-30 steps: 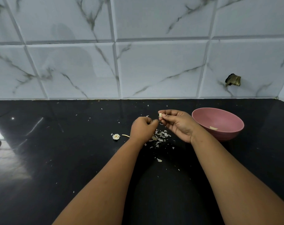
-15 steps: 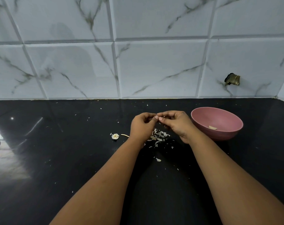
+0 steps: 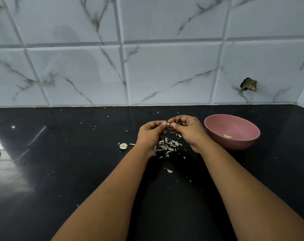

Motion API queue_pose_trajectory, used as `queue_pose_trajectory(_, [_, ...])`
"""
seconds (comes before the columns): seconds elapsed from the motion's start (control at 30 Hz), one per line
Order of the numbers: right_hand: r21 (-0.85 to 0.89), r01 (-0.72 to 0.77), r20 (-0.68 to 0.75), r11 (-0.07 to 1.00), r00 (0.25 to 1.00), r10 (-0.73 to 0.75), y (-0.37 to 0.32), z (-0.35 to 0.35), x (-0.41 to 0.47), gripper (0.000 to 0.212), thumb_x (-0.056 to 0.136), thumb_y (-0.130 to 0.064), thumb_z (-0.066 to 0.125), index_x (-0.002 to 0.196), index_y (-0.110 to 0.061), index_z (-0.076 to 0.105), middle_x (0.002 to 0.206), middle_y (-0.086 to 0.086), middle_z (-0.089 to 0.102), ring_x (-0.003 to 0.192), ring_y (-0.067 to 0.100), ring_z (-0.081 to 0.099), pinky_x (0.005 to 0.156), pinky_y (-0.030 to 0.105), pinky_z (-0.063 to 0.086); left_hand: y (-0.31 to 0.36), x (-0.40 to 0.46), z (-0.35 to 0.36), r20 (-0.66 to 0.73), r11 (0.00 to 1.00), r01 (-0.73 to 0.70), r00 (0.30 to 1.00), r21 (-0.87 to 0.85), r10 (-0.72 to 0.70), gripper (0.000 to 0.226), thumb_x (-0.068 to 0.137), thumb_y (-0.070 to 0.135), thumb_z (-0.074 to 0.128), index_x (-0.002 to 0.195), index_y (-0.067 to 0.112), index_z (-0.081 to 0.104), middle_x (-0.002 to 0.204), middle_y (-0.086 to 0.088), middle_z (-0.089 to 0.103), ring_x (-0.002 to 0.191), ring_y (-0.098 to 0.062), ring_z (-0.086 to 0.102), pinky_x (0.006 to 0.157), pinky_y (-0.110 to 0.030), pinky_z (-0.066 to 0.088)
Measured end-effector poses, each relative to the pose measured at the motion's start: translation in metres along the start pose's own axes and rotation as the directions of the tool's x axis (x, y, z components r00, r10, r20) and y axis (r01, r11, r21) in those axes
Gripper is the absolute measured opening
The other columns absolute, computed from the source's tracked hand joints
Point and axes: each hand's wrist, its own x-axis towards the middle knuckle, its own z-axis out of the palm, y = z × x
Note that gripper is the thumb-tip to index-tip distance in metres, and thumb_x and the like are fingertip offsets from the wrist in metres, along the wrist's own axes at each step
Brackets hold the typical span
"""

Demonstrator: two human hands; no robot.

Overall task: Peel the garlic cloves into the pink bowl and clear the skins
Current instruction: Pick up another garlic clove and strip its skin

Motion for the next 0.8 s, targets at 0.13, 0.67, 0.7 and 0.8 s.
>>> queue_pose_trajectory(0.13, [-0.051,-0.009,-0.064,0.999,0.998,0.006,0.003,-0.005,0.001,0.022,0.088,0.001,0.066,0.091,-0.021,0.066,0.076,0.0,0.075,0.075,0.013,0.073,0.071,0.028,0.058,-0.001,0.001,0.0,0.001,0.999,-0.04,0.999,0.005,0.04,0.014,0.089,-0.002,0.066,0.101,0.002,0.07,0.084,-0.008,0.069,0.069,-0.009,0.06,0.058,-0.013,0.051])
queue_pose_trajectory(0.67, [0.222,-0.05,0.057,0.974,0.998,0.038,-0.005,0.003,-0.004,0.011,0.087,-0.004,0.069,0.088,-0.013,0.073,0.078,0.0,0.074,0.073,0.007,0.067,0.068,0.018,0.055,0.0,0.002,-0.003,-0.007,0.983,-0.183,0.983,0.034,0.183,0.023,0.079,-0.006,0.075,0.099,0.005,0.07,0.082,-0.007,0.075,0.078,-0.013,0.071,0.076,-0.02,0.057])
queue_pose_trajectory(0.7, [0.237,-0.046,0.065,0.97,0.997,0.032,-0.005,0.003,-0.005,0.01,0.085,-0.003,0.07,0.088,-0.012,0.073,0.078,0.001,0.073,0.073,0.008,0.066,0.07,0.018,0.055,0.0,0.001,-0.003,-0.011,0.982,-0.187,0.982,0.038,0.188,0.024,0.077,-0.006,0.076,0.098,0.005,0.07,0.081,-0.006,0.076,0.079,-0.013,0.073,0.075,-0.019,0.056])
queue_pose_trajectory(0.8, [0.313,-0.083,0.073,0.946,0.995,0.063,-0.006,0.001,-0.005,0.01,0.083,-0.001,0.071,0.085,-0.011,0.073,0.077,0.005,0.072,0.073,0.012,0.063,0.072,0.022,0.052,0.002,0.001,-0.003,-0.014,0.982,-0.185,0.983,0.022,0.185,0.025,0.074,-0.004,0.08,0.094,0.008,0.071,0.079,-0.004,0.076,0.081,-0.013,0.073,0.078,-0.021,0.056])
